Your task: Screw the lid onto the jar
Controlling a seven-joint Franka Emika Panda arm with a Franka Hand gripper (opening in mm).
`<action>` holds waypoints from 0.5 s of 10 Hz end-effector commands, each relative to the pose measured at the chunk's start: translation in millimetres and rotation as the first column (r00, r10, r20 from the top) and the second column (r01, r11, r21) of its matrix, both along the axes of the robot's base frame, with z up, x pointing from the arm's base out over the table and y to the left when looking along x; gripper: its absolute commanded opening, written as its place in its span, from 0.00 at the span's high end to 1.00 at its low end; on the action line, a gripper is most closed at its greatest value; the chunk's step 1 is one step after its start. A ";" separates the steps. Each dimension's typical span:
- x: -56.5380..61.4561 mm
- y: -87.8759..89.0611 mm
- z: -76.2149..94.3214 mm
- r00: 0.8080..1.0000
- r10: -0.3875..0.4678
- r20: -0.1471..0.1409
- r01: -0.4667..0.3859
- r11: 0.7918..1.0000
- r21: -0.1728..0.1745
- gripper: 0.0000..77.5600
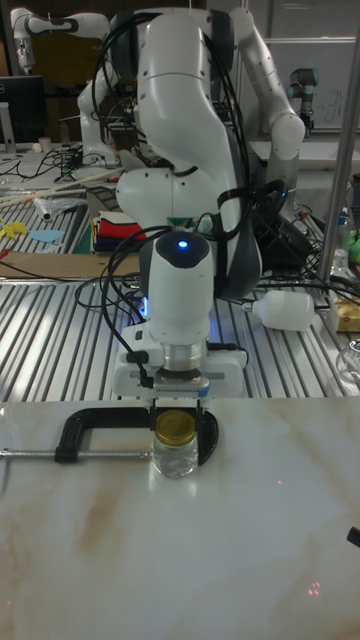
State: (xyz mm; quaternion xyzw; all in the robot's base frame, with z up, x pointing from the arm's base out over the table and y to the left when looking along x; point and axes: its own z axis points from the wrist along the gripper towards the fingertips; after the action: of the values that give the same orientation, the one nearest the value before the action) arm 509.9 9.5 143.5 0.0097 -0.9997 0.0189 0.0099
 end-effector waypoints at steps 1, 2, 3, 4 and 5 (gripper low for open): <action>1.2 0.8 0.3 1.000 0.000 0.001 0.000 1.000 -0.003 0.99; 1.5 0.7 -0.4 1.000 -0.001 0.001 0.001 1.000 -0.005 0.99; 1.1 0.8 -0.8 1.000 -0.001 0.000 0.001 1.000 -0.005 0.99; 0.7 1.1 -1.7 1.000 -0.005 0.000 0.005 1.000 -0.007 0.99; 0.2 1.5 -2.3 1.000 -0.007 0.001 0.007 1.000 -0.007 0.99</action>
State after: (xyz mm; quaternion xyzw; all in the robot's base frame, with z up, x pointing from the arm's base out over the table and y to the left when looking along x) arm 509.9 9.6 141.1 0.0066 -0.9997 0.0225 0.0115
